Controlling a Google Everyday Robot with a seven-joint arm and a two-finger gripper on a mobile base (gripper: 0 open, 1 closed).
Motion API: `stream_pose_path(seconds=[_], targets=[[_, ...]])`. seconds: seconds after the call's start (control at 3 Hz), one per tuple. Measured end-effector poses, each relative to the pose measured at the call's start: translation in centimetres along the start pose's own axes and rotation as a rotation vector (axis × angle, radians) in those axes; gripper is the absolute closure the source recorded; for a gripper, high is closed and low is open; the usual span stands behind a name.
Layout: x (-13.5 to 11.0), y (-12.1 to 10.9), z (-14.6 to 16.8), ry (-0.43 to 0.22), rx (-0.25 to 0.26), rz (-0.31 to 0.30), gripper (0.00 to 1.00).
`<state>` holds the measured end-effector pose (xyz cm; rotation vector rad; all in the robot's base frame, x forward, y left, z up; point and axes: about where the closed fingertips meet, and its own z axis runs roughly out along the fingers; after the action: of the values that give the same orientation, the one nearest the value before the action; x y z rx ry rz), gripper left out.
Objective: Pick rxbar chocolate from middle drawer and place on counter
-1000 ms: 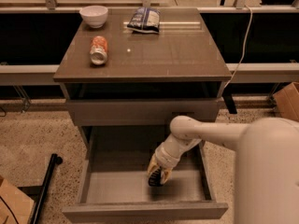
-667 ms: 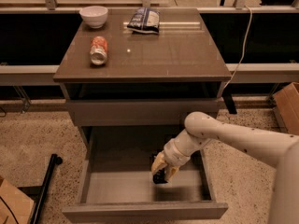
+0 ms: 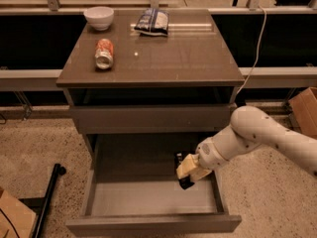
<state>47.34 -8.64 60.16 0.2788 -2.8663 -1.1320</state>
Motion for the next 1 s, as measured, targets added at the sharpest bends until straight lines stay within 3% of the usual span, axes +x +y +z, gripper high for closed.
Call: stream_pose_path(seconds=[0.33, 0.67, 1.0], targets=[[0.1, 3.2, -7.3, -0.098, 0.048, -0.126, 1.00], [-3.4, 7.5, -15.5, -0.204, 0.157, -0.217, 1.00], [-8.1, 12.5, -21.0, -0.300, 0.227, -0.290, 1.00]])
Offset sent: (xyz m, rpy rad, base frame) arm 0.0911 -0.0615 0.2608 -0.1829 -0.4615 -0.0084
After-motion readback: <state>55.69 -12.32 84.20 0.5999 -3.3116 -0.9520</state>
